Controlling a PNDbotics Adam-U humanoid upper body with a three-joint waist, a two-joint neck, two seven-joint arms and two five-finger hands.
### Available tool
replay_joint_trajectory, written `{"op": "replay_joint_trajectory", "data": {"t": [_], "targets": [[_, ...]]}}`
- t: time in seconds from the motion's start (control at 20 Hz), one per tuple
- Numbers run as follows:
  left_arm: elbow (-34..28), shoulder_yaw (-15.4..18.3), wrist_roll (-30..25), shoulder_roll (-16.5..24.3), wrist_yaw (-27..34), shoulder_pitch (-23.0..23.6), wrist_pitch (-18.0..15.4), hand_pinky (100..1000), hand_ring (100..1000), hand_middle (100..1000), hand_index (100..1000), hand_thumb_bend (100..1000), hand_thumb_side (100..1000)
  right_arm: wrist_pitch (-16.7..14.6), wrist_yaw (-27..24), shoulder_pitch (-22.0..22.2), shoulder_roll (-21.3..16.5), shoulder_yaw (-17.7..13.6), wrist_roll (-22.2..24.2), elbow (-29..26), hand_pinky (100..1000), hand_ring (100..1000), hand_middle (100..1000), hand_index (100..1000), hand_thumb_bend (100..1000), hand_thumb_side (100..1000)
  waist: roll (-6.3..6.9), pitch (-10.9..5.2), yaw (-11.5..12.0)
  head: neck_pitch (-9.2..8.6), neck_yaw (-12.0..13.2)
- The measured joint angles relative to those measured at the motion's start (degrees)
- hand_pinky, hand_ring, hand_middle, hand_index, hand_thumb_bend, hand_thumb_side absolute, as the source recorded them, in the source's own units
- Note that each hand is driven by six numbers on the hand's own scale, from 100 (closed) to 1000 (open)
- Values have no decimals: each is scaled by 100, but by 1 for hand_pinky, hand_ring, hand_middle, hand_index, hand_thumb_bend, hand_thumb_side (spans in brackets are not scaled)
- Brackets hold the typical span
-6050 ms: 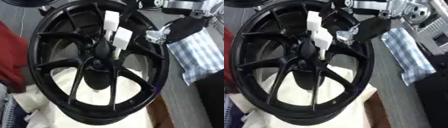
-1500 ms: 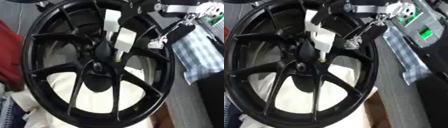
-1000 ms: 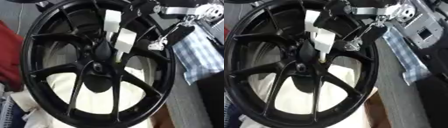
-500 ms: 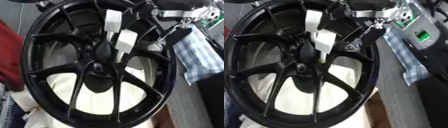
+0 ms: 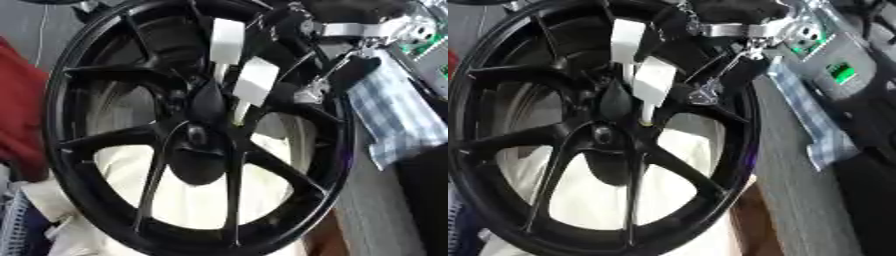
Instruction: Pull the pin out of the wheel hub.
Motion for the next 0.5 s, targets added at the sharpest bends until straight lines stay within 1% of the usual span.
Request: {"op": "replay_joint_trajectory", "data": {"t": [0.5], "targets": [[0,-1,0,0,10,-13,-1,686,544,553,705,100,582,-16,112,-49,3,30,-16,71,829,783,730,823,246,154,-13,12,12,-44,-6]]}}
